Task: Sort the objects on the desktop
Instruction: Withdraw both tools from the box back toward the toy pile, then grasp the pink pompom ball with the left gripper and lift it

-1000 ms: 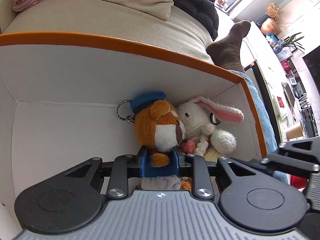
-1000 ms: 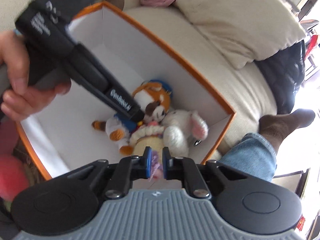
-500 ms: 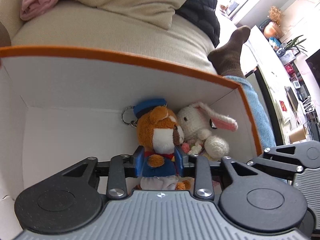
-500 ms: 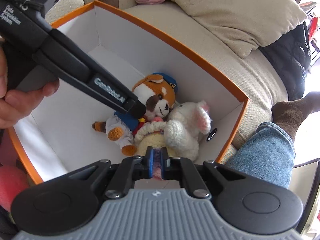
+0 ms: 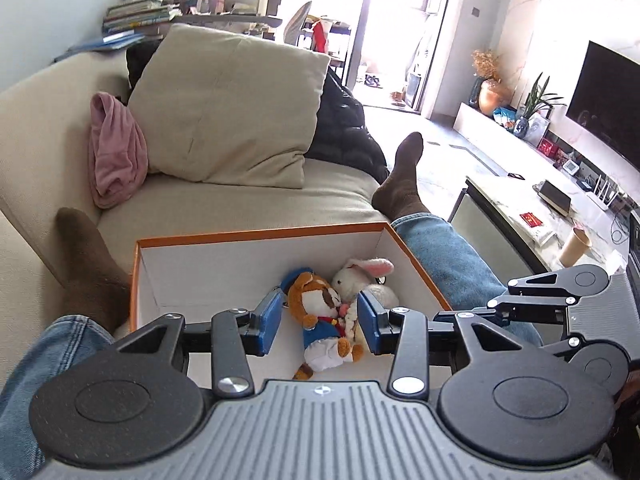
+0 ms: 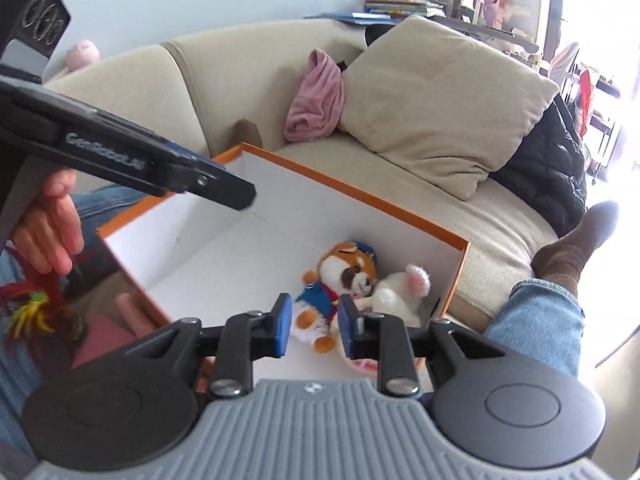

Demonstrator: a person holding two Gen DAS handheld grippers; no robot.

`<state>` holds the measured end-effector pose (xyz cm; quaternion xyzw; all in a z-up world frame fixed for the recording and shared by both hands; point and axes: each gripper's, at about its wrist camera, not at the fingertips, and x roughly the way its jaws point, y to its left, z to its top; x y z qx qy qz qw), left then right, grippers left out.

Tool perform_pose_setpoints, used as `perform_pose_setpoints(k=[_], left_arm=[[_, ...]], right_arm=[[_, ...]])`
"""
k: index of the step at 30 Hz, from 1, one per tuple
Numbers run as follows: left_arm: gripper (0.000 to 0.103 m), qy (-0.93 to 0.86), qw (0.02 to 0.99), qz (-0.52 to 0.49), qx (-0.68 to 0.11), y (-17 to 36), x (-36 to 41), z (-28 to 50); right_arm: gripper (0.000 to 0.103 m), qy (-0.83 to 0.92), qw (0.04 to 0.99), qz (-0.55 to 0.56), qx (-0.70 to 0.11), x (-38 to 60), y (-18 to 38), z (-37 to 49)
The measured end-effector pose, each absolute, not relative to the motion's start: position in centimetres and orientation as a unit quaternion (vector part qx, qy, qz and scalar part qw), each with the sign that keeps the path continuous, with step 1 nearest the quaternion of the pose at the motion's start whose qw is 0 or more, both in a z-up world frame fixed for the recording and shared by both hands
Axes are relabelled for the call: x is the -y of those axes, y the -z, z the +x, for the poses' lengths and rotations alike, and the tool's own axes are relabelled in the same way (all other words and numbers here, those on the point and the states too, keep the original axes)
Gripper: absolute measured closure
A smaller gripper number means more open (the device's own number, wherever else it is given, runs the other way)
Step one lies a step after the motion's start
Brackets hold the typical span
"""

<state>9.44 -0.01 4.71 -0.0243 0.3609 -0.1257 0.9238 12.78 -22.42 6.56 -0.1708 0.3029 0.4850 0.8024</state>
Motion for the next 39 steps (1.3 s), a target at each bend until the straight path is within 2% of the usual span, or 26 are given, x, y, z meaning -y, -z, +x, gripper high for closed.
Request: perform_pose_setpoints(k=[2,3,9,15,18,26,31,33,39], left_arm=[[0.055,0.126,0.919,-0.015,-0.373,-4.9,-0.2,7.7],[0.055,0.13,0.914,-0.014,-0.385,-4.8,-0.3,7.0],[0.054,0.14,0.875,-0.016,-0.463,-1.8,-1.0,2.9],[0.045,0.132,0.842,-0.023,-0.522,2.4,-0.6,0.2],[0.041,0.126,0.832,-0.016,-0.54,3.9,-0.1,-0.3],[0.038,0.114,0.821,-0.068,-0.555,7.0,0.1,0.2],[0.038,0.103,0.81,-0.079,-0.571,8.8,0.7,1.2],[0.046,0.106,0.802,-0.089,-0.581,9.6,0.7,1.3],[0.054,0.111,0.8,-0.071,-0.586,10.0,1.0,1.2]], right_arm=[[0.055,-0.487,0.805,-0.148,-0.304,23.3,-6.7,11.4],[0.055,-0.488,0.804,-0.137,-0.31,23.7,-6.6,10.8],[0.056,-0.476,0.786,-0.125,-0.374,24.8,-3.8,7.1],[0.056,-0.441,0.766,-0.117,-0.452,25.6,0.3,6.1],[0.056,-0.438,0.755,-0.111,-0.475,26.0,1.6,5.6],[0.057,-0.431,0.749,-0.099,-0.493,26.2,2.7,4.9],[0.057,-0.431,0.748,-0.104,-0.494,26.0,2.8,4.8],[0.057,-0.431,0.748,-0.106,-0.494,26.0,2.9,4.7],[0.057,-0.431,0.748,-0.107,-0.494,26.0,2.9,4.8]])
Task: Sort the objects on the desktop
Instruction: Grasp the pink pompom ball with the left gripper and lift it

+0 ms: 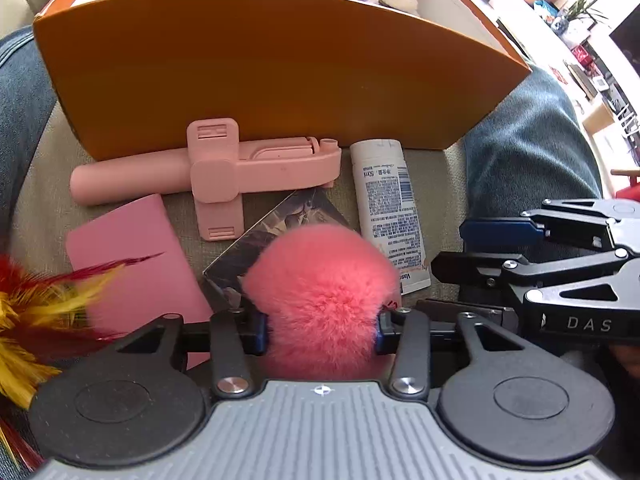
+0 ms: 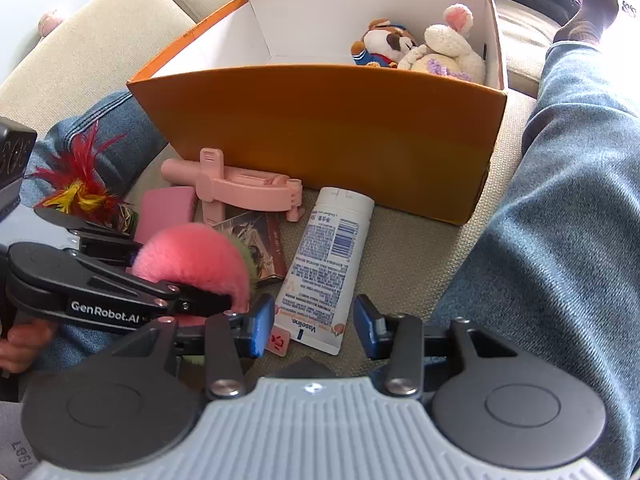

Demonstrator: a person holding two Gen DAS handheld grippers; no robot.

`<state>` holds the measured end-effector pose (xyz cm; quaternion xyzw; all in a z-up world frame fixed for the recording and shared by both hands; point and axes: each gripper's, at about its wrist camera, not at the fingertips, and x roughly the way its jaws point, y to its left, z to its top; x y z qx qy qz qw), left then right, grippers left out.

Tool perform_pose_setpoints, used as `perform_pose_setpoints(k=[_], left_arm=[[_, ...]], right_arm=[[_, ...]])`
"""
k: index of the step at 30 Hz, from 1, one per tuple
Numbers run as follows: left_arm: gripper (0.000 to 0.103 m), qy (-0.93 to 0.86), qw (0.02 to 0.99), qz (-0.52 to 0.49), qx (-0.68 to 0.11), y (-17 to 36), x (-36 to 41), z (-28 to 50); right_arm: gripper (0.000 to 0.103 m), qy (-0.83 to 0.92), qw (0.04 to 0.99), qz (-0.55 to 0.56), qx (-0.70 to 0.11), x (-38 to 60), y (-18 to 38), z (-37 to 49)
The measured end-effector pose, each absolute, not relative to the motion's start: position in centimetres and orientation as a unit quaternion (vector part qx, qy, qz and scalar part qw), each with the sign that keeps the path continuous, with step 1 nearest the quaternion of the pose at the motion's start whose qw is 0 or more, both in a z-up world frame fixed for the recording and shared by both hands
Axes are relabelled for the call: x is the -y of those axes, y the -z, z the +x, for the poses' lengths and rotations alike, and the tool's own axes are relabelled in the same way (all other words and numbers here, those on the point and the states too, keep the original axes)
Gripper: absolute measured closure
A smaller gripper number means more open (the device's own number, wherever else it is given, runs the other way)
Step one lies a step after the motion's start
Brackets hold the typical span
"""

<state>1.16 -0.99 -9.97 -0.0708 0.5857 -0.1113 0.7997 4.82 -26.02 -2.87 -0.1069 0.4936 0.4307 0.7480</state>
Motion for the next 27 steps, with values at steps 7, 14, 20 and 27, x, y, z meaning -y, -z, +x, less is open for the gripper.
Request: perform_pose_setpoints(k=[7,14,20,27], left_arm=[[0.057,0.097,0.821,-0.069,-0.559,7.7,-0.3,0.0],[0.057,0.055,0.855,-0.098,-0.507,2.6,-5.0,-1.4],[0.057,-0.027,0.88,-0.111,-0.462,-0.9,-9.8,-2.5],[0.057,-0.092,0.891,-0.138,-0.423,-2.7,-14.2,-3.3]], right_arm=[[0.057,-0.433,0.752,-0.114,-0.483,25.5,2.5,4.8],[0.06,-0.525,0.724,-0.155,-0.419,22.1,0.3,3.6],[0.061,-0.623,0.658,-0.217,-0.362,16.4,-0.1,1.5],[0.061,-0.704,0.578,-0.288,-0.295,8.9,0.9,-1.2]])
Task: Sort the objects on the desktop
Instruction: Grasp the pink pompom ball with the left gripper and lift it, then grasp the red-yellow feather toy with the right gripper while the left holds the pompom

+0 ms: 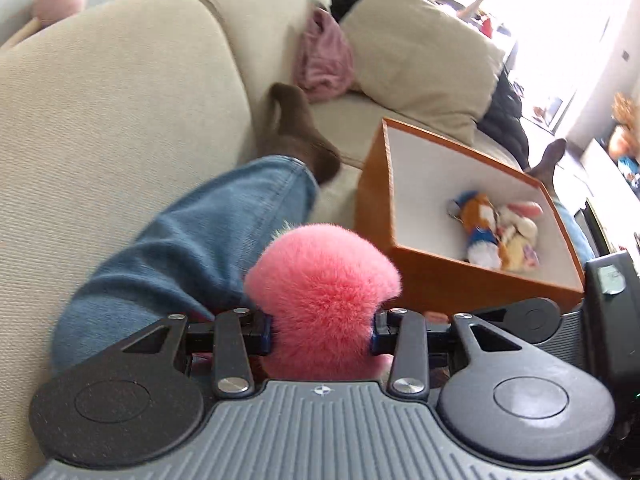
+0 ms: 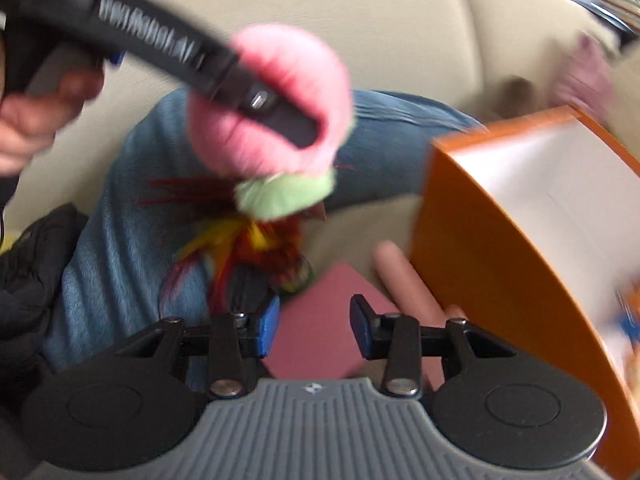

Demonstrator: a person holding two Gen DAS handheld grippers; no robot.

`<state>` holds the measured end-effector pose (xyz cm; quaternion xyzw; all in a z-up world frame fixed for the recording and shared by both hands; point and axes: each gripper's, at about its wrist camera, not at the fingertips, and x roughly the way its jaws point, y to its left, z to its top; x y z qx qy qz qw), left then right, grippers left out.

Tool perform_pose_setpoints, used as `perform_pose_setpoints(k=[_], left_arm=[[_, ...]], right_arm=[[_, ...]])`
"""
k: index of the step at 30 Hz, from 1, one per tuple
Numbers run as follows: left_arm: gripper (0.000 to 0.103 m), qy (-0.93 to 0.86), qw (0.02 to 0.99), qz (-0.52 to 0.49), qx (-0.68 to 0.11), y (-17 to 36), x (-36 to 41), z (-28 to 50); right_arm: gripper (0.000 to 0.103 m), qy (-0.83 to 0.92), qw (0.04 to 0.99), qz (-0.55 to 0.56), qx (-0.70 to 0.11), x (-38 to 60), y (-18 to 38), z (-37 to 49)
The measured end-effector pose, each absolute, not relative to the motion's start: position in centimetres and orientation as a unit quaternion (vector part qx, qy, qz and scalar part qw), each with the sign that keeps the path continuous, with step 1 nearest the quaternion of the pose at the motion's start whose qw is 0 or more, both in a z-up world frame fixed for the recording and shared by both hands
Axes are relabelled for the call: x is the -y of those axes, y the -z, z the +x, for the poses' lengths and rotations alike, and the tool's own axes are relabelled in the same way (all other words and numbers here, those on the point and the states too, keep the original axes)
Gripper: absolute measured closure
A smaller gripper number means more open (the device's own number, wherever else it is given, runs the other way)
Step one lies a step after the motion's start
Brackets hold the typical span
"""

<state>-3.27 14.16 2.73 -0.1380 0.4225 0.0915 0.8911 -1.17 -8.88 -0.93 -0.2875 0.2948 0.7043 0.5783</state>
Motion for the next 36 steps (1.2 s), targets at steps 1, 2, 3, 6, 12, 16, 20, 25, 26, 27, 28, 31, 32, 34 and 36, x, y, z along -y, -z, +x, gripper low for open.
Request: perform_pose_setpoints(k=[1,2,3,6,12,16,20,25,26,27,28,31,32,34,36], left_arm=[[0.057,-0.096,0.891,-0.141,-0.42,-2.7,-14.6,-3.3],[0.057,-0.1,0.891,-0.146,-0.419,-2.7,-15.2,-3.4],[0.057,-0.104,0.891,-0.15,-0.417,-2.8,-15.7,-3.4],[0.057,-0.111,0.889,-0.16,-0.413,-2.6,-16.7,-3.3],[0.057,-0.119,0.887,-0.175,-0.411,-2.1,-18.0,-3.7],[0.057,-0.116,0.886,-0.18,-0.411,-1.9,-18.2,-3.7],[0.057,-0.112,0.89,-0.176,-0.406,-2.4,-17.8,-3.9],[0.057,-0.103,0.897,-0.176,-0.391,-3.4,-17.2,-3.7],[0.057,-0.1,0.899,-0.176,-0.388,-3.7,-17.1,-3.5],[0.057,-0.097,0.901,-0.175,-0.386,-3.9,-17.0,-3.4],[0.057,-0.092,0.902,-0.174,-0.383,-4.2,-16.7,-3.0],[0.057,-0.076,0.908,-0.17,-0.375,-5.0,-15.9,-2.0],[0.057,-0.067,0.91,-0.169,-0.373,-5.3,-15.4,-1.5],[0.057,-0.052,0.913,-0.167,-0.369,-5.8,-14.7,-0.6],[0.057,-0.035,0.914,-0.163,-0.369,-6.0,-13.8,0.6]], right_arm=[[0.061,-0.711,0.57,-0.294,-0.288,8.1,1.1,-1.3],[0.061,-0.719,0.561,-0.3,-0.28,7.3,1.2,-1.5],[0.061,-0.726,0.552,-0.308,-0.271,6.6,1.4,-1.7],[0.061,-0.743,0.53,-0.328,-0.245,4.9,2.0,-2.4],[0.071,-0.774,0.496,-0.338,-0.204,3.6,2.5,-3.3],[0.092,-0.779,0.492,-0.324,-0.215,4.2,2.6,-3.2],[0.096,-0.761,0.526,-0.304,-0.227,5.4,2.1,-2.2],[0.097,-0.741,0.577,-0.243,-0.245,8.7,-0.2,0.4],[0.097,-0.737,0.585,-0.229,-0.249,9.5,-0.8,0.9],[0.097,-0.735,0.592,-0.215,-0.252,10.3,-1.5,1.5],[0.097,-0.732,0.6,-0.2,-0.252,11.2,-2.2,2.1],[0.097,-0.716,0.632,-0.16,-0.248,13.9,-4.7,3.2],[0.097,-0.71,0.643,-0.148,-0.246,14.7,-5.4,3.8],[0.097,-0.698,0.665,-0.119,-0.238,15.4,-7.0,4.5],[0.097,-0.684,0.686,-0.094,-0.228,16.7,-8.2,5.4]])
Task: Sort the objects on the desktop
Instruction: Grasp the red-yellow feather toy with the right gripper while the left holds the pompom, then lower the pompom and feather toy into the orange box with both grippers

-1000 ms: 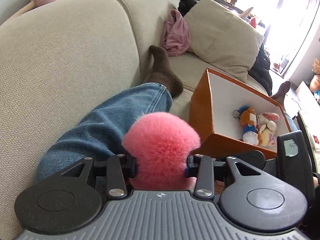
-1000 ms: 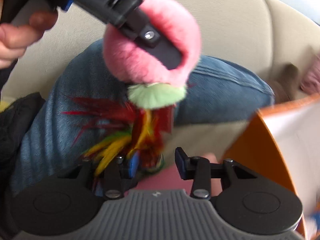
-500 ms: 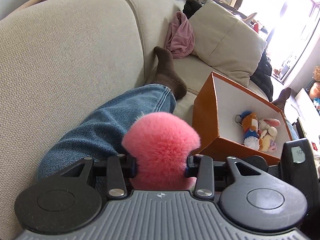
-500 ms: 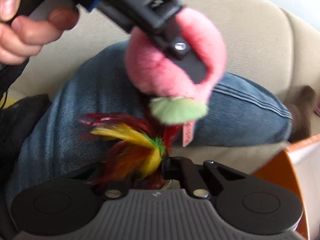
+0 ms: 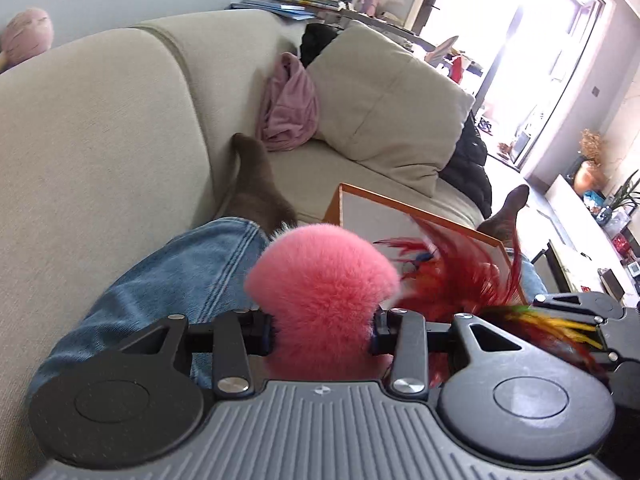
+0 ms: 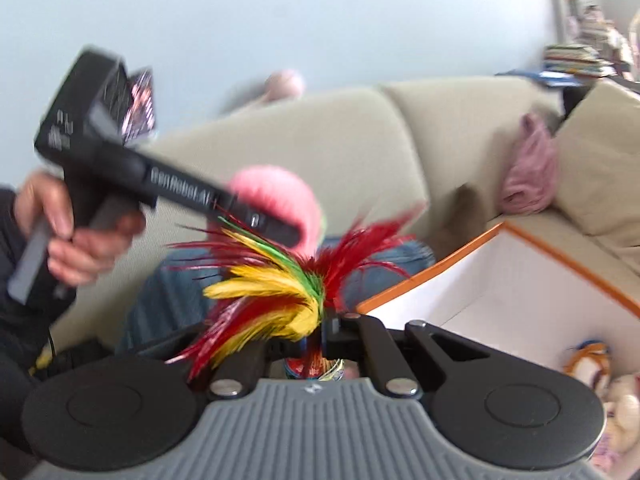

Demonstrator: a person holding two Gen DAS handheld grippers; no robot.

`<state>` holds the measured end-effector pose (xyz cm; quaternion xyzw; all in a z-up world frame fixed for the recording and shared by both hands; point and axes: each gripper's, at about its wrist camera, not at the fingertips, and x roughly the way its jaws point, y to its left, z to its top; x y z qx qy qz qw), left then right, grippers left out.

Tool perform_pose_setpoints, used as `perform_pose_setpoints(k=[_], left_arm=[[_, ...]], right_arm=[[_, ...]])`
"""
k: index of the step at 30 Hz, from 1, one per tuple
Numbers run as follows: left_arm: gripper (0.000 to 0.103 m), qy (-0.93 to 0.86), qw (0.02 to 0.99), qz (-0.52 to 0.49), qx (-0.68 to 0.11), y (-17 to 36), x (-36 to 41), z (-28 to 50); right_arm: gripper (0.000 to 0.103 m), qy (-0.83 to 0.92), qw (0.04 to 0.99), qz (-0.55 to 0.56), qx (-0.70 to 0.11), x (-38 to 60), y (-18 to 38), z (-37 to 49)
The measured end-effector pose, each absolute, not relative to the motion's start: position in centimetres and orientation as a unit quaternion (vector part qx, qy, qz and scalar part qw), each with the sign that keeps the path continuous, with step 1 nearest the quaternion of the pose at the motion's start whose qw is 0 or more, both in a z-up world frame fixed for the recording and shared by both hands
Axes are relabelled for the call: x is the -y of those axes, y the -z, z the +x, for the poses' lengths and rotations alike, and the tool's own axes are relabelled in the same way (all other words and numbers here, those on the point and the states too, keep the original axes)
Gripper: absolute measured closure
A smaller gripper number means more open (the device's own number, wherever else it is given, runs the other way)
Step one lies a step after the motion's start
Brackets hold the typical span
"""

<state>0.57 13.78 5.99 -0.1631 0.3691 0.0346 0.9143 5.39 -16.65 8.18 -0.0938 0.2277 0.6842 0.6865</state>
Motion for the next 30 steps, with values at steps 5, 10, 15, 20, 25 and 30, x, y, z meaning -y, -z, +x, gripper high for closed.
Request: perform_pose_setpoints(k=[5,10,15,20,25,30], left_arm=[[0.057,0.009,0.912,-0.152,-0.382,-5.7,-11.3,4.1],[0.057,0.043,0.905,-0.134,-0.402,-4.8,-8.9,7.6],[0.057,0.071,0.893,-0.131,-0.425,-3.4,-7.0,10.7],[0.057,0.083,0.882,-0.125,-0.447,-1.8,-5.7,13.8],[0.057,0.085,0.87,-0.115,-0.472,0.1,-4.3,16.8],[0.057,0.068,0.863,-0.097,-0.492,2.2,-3.6,19.8]], right_arm=[[0.097,-0.615,0.756,-0.074,-0.212,18.6,-10.3,8.2],[0.097,-0.546,0.803,-0.066,-0.231,18.0,-9.6,12.2],[0.097,-0.493,0.835,-0.044,-0.241,18.7,-9.4,15.5],[0.097,-0.457,0.851,-0.03,-0.257,19.3,-8.9,18.3],[0.097,-0.44,0.855,-0.023,-0.274,19.6,-7.7,20.7],[0.097,-0.441,0.851,-0.021,-0.287,19.0,-6.4,22.4]])
